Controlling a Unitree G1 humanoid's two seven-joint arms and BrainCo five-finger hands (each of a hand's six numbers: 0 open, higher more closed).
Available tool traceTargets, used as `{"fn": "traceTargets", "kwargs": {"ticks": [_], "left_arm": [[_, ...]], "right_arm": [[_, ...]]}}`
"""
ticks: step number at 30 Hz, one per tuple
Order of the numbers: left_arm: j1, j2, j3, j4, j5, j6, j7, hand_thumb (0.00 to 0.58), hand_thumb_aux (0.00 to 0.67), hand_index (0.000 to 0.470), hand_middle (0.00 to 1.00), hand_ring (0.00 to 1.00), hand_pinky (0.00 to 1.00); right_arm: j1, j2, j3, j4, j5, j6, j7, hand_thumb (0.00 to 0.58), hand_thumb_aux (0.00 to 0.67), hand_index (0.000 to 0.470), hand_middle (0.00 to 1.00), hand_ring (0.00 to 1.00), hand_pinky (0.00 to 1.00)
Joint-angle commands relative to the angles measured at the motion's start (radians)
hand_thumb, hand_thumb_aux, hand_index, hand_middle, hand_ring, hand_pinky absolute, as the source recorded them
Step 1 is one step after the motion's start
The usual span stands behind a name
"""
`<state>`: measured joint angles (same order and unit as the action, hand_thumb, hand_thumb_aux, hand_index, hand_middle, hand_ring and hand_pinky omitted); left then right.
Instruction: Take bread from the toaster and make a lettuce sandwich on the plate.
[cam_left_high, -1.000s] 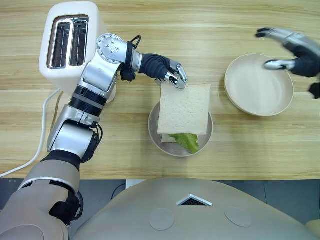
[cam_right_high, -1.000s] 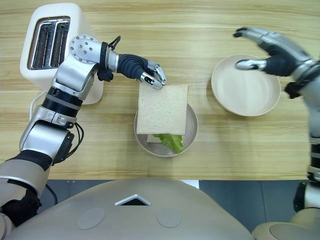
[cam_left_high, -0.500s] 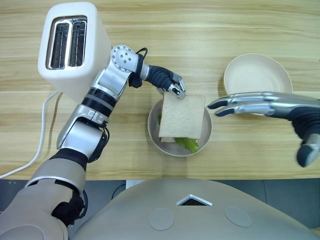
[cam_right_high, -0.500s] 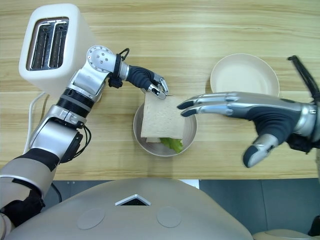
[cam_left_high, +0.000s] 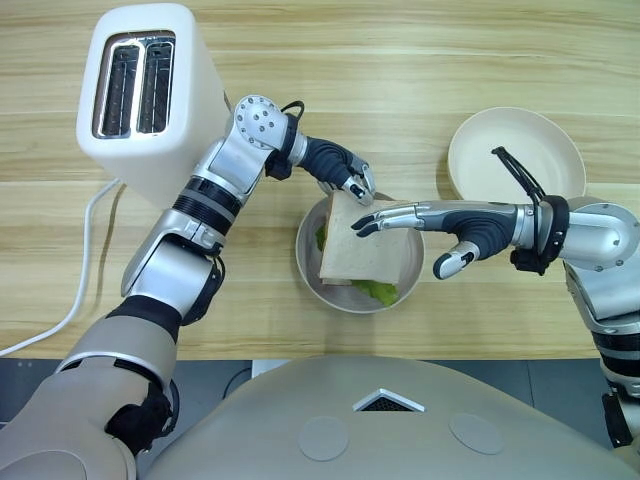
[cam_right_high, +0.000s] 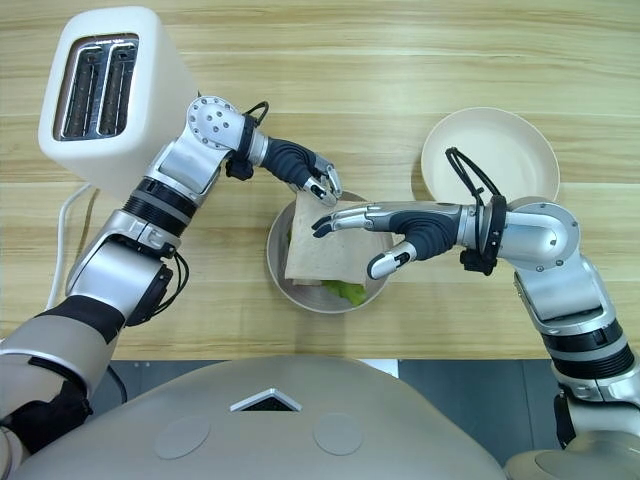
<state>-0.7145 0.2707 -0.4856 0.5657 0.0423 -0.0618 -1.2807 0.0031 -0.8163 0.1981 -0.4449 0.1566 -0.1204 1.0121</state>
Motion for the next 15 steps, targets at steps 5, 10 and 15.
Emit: {"fn": "traceTargets", "kwargs": {"ticks": [5,10,15], "left_arm": [[-0.016,-0.013,-0.002,0.018,0.023,-0.003,0.002,0.580,0.670,0.470,1.00,1.00,1.00],[-0.016,-0.012,-0.005,0.027,0.053,-0.011,0.014,0.580,0.670,0.470,1.00,1.00,1.00],[-0.012,-0.007,-0.013,0.022,0.088,-0.024,0.029,0.580,0.670,0.470,1.00,1.00,1.00]], "right_arm": [[-0.007,-0.023,0.036,0.022,-0.053,0.021,0.040,0.000,0.000,0.000,0.00,0.00,0.00],[-0.037,-0.007,0.091,0.080,-0.164,0.010,0.016,0.000,0.000,0.000,0.00,0.00,0.00],[-0.053,0.005,0.141,0.147,-0.267,-0.013,-0.026,0.000,0.000,0.000,0.00,0.00,0.00]]}}
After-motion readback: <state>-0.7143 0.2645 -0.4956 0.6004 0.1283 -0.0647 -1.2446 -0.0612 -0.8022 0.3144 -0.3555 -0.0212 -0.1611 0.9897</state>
